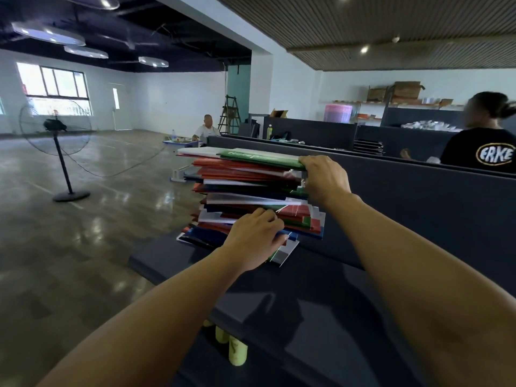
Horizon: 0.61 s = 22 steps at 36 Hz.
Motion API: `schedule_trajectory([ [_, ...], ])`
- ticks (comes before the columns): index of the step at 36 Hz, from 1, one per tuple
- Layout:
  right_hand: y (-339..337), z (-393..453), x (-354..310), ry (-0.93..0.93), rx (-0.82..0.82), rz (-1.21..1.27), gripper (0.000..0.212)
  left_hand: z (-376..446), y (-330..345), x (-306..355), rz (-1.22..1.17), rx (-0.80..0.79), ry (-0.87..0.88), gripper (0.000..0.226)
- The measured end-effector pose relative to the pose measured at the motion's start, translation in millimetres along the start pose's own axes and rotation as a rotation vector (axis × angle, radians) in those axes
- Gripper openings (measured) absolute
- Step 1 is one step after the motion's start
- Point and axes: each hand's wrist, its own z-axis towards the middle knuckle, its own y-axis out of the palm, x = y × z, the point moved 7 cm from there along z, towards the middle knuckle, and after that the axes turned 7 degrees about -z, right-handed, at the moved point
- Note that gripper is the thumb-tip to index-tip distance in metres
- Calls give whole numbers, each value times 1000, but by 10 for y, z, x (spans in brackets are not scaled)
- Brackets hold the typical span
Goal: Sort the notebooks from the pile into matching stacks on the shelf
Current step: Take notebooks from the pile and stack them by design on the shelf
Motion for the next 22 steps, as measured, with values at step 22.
schedule_trajectory([
  [22, -842, -1424, 521, 62, 414, -109, 56, -102, 222, 1100, -190, -56, 303, 36],
])
